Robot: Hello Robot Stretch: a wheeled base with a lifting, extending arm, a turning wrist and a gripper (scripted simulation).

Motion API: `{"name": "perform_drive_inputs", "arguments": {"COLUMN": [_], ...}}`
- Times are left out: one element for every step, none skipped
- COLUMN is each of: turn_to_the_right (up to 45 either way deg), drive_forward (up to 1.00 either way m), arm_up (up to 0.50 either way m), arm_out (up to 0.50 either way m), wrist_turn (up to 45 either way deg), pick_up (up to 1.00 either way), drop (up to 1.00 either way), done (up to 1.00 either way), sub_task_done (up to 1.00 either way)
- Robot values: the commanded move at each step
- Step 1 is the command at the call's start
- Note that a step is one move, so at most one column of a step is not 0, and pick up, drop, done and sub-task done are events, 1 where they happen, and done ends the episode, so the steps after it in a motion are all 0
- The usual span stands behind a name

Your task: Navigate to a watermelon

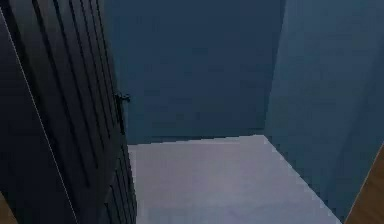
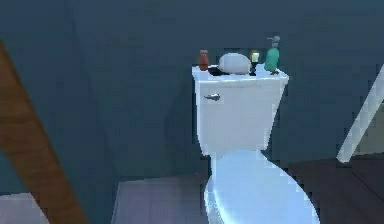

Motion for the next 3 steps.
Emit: {"name": "perform_drive_inputs", "arguments": {"turn_to_the_right": [0.0, -6.0, 0.0], "drive_forward": [1.0, 0.0, 0.45], "arm_up": [0.0, 0.0, 0.0], "arm_out": [0.0, 0.0, 0.0], "wrist_turn": [0.0, 0.0, 0.0], "pick_up": [0.0, 0.0, 0.0], "drop": [0.0, 0.0, 0.0], "done": [0.0, 0.0, 0.0], "sub_task_done": [0.0, 0.0, 0.0]}}
